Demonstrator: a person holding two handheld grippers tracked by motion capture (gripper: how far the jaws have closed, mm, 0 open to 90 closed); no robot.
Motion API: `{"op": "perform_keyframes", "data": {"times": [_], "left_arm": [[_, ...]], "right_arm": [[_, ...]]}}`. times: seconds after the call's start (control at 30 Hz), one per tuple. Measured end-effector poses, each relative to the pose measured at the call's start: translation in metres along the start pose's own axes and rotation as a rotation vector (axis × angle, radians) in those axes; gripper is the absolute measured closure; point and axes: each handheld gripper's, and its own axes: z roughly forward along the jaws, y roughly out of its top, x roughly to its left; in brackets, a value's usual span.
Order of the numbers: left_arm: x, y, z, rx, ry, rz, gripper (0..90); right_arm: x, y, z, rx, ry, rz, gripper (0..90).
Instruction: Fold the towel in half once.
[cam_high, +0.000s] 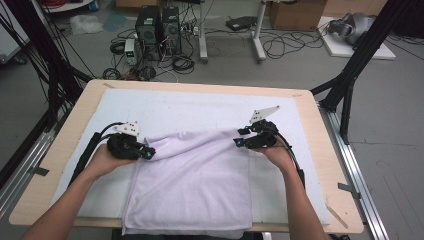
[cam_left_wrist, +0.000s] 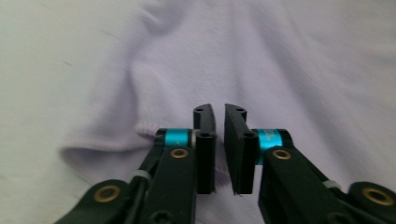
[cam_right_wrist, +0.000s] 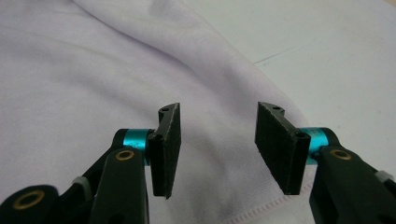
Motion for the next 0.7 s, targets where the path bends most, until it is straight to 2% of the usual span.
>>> {"op": "perform_keyframes", "data": {"times": [0.03,0.1,0.2,0.27,0.33,0.43,0.47,0.5,0.53,0.6,0.63,0.7], "left_arm": [[0.000,0.001,-0.002,-0.012,0.001,0.000,73.2],[0.003,0.004,-0.006,-0.049,0.043,-0.009,70.2],[0.011,0.009,-0.006,-0.078,0.124,-0.036,72.3],[0.015,0.011,-0.002,-0.092,0.149,-0.044,72.9],[0.017,0.012,0.003,-0.075,0.174,-0.046,70.8],[0.020,0.011,0.017,-0.008,0.212,-0.061,60.0],[0.021,0.010,0.020,0.009,0.214,-0.067,59.4],[0.023,0.009,0.023,0.025,0.213,-0.068,60.3],[0.024,0.008,0.025,0.037,0.203,-0.066,65.1],[0.024,0.007,0.029,0.057,0.210,-0.058,77.5],[0.023,0.007,0.030,0.050,0.209,-0.053,82.4],[0.023,0.008,0.029,0.045,0.228,-0.042,84.8]], "right_arm": [[0.001,0.001,-0.001,0.000,-0.004,0.001,50.5],[0.001,0.001,-0.003,-0.004,-0.019,0.000,51.3],[-0.002,0.000,-0.003,-0.002,-0.033,0.008,54.3],[-0.003,-0.002,-0.002,0.009,-0.048,0.003,56.2],[-0.005,-0.004,-0.001,0.018,-0.057,0.017,58.4],[-0.009,-0.009,0.002,0.027,-0.076,0.027,58.8],[-0.012,-0.011,0.004,0.029,-0.077,0.037,58.8],[-0.013,-0.012,0.005,0.037,-0.082,0.043,58.8],[-0.015,-0.014,0.007,0.047,-0.090,0.046,58.8],[-0.018,-0.016,0.010,0.054,-0.099,0.052,59.5],[-0.019,-0.017,0.011,0.056,-0.103,0.057,60.6],[-0.021,-0.018,0.015,0.062,-0.105,0.068,64.0]]}}
